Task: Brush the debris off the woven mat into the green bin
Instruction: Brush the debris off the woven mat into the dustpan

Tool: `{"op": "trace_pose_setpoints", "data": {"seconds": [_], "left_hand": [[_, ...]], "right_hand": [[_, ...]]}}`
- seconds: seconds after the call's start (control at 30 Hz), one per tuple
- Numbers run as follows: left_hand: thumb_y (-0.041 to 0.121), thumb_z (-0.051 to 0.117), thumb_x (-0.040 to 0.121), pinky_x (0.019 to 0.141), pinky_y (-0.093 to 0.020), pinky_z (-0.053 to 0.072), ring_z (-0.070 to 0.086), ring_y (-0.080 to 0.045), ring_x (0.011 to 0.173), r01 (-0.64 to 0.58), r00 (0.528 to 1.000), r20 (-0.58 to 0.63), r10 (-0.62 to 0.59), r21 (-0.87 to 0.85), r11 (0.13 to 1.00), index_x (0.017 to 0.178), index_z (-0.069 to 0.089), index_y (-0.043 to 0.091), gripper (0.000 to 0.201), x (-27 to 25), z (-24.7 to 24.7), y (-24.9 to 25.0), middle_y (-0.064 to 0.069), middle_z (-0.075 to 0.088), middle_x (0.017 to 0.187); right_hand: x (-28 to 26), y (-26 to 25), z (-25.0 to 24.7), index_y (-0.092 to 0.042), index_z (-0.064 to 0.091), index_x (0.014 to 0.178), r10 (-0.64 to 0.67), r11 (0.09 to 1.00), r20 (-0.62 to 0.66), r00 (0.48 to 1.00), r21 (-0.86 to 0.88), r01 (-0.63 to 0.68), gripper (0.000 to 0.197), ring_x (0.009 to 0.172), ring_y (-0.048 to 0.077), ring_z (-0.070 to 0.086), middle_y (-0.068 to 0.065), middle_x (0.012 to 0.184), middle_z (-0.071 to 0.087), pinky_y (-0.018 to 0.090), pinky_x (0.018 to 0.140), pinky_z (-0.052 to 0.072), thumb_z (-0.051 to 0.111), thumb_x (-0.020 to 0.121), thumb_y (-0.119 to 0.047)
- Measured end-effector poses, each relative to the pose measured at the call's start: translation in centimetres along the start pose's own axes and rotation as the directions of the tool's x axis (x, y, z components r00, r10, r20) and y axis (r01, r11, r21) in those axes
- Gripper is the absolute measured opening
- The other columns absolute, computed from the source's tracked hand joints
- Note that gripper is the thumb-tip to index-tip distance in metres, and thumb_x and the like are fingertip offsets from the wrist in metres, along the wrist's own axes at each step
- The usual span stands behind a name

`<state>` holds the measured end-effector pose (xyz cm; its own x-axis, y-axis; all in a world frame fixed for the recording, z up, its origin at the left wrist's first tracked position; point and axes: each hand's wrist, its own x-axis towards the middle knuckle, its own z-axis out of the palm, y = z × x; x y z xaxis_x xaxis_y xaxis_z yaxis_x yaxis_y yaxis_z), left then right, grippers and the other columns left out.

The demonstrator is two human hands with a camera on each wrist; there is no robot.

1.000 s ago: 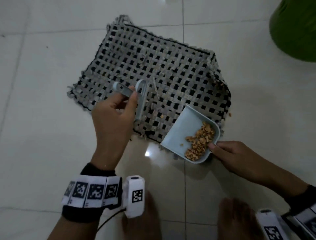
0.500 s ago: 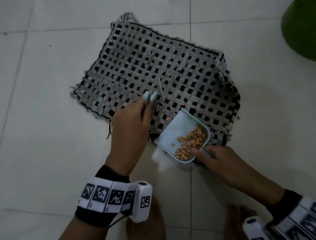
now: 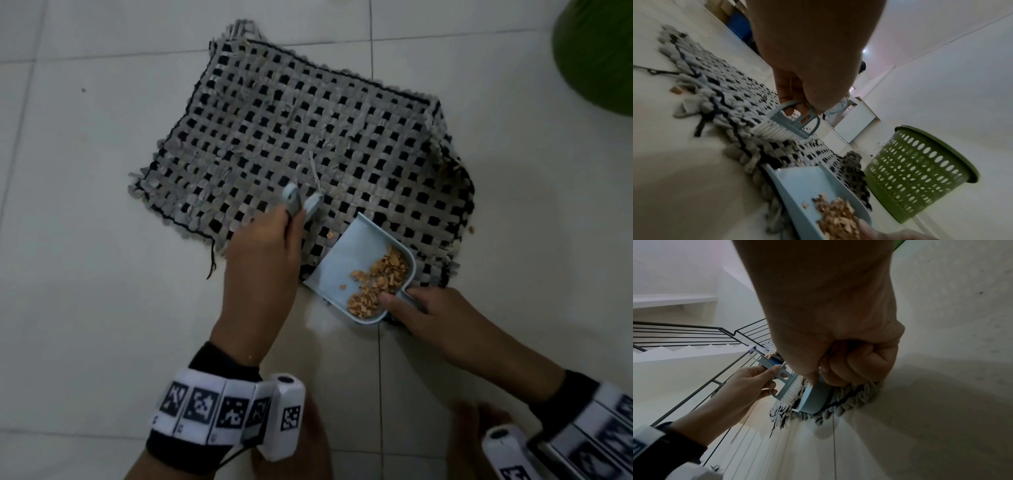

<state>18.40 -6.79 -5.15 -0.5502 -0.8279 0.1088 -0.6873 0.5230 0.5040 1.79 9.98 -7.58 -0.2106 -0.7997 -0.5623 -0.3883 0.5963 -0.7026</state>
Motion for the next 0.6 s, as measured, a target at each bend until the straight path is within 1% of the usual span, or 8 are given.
{"op": "trace_pose_setpoints", "data": {"seconds": [0.1,0.2,0.3,0.37,0.43,0.47,0.53,0.6], "left_hand": [[0.025,0.054,0.104,0.046,-0.023,0.03,0.04,-0.009,0.047,0.025,0.999,0.04,-0.022,-0.082,0.996,0.076,0.055,0.014,0.029,-1.2,0.3,1.0,0.008,0.046,0.058],[0.024,0.055,0.103,0.049,-0.024,0.035,0.047,-0.01,0.048,-0.005,0.997,0.069,0.015,-0.147,0.989,0.078,0.062,0.011,0.029,-1.8,0.1,1.6,0.004,0.053,0.058],[0.023,0.056,0.102,0.046,-0.027,0.033,0.044,-0.015,0.046,-0.016,1.0,-0.018,0.013,-0.176,0.984,0.084,0.068,0.006,0.027,-1.7,-0.4,1.4,0.002,0.052,0.056],[0.02,0.058,0.102,0.048,-0.022,0.03,0.038,-0.013,0.047,-0.021,0.997,-0.079,0.011,-0.129,0.991,0.087,0.07,0.006,0.024,-1.5,-0.5,1.2,0.005,0.048,0.058],[0.018,0.059,0.101,0.05,-0.012,0.029,0.032,-0.006,0.051,-0.056,0.997,-0.064,0.052,-0.064,0.996,0.087,0.069,0.008,0.019,-1.7,-0.1,1.2,0.012,0.044,0.065],[0.018,0.06,0.1,0.052,-0.009,0.028,0.033,-0.004,0.055,-0.084,0.996,-0.038,0.082,-0.046,0.995,0.092,0.069,0.008,0.016,-2.0,0.2,1.4,0.012,0.046,0.069],[0.021,0.055,0.102,0.056,-0.009,0.029,0.041,-0.004,0.059,-0.136,0.99,0.025,0.137,-0.05,0.99,0.101,0.07,0.007,0.021,-3.0,0.9,2.1,0.006,0.059,0.073],[0.027,0.048,0.104,0.059,-0.014,0.043,0.056,-0.008,0.064,-0.201,0.975,0.08,0.207,-0.069,0.977,0.108,0.07,0.006,0.031,-4.2,1.4,2.9,-0.002,0.07,0.082]], "right_hand": [[0.0,-0.1,-0.1,-0.024,0.063,0.065,-0.004,1.0,-0.002,1.0,-0.002,0.004,0.041,0.048,-0.004,0.053,-0.026,0.053,0.058,0.01,0.049,0.037,0.05,0.097,-0.045],[-0.1,-0.2,-0.1,-0.027,0.061,0.064,-0.006,1.0,0.006,1.0,0.011,0.006,0.039,0.049,-0.005,0.055,-0.028,0.054,0.059,0.009,0.05,0.037,0.05,0.098,-0.045],[-0.1,-0.3,-0.1,-0.033,0.058,0.063,-0.002,1.0,0.016,1.0,-0.002,0.002,0.039,0.052,-0.01,0.056,-0.034,0.055,0.058,0.007,0.051,0.038,0.05,0.099,-0.043],[-0.1,-0.3,-0.2,-0.032,0.06,0.065,0.007,1.0,0.023,1.0,-0.002,-0.007,0.038,0.053,-0.01,0.057,-0.035,0.055,0.058,0.007,0.051,0.038,0.049,0.099,-0.044],[-0.1,-0.4,-0.2,-0.032,0.061,0.066,0.009,1.0,0.028,1.0,0.005,-0.01,0.038,0.053,-0.011,0.056,-0.035,0.055,0.058,0.007,0.051,0.038,0.049,0.099,-0.044],[-0.1,-0.4,-0.2,-0.031,0.061,0.066,0.009,1.0,0.026,1.0,0.007,-0.009,0.038,0.051,-0.011,0.055,-0.035,0.055,0.058,0.007,0.05,0.037,0.049,0.1,-0.043],[-0.1,-0.4,-0.2,-0.031,0.062,0.066,0.008,1.0,0.015,1.0,0.016,-0.008,0.038,0.05,-0.009,0.055,-0.029,0.055,0.06,0.007,0.048,0.036,0.049,0.099,-0.043],[0.0,-0.2,0.0,-0.03,0.065,0.068,0.011,1.0,0.005,1.0,0.022,-0.011,0.038,0.051,-0.005,0.057,-0.02,0.056,0.063,0.009,0.049,0.039,0.049,0.098,-0.046]]}}
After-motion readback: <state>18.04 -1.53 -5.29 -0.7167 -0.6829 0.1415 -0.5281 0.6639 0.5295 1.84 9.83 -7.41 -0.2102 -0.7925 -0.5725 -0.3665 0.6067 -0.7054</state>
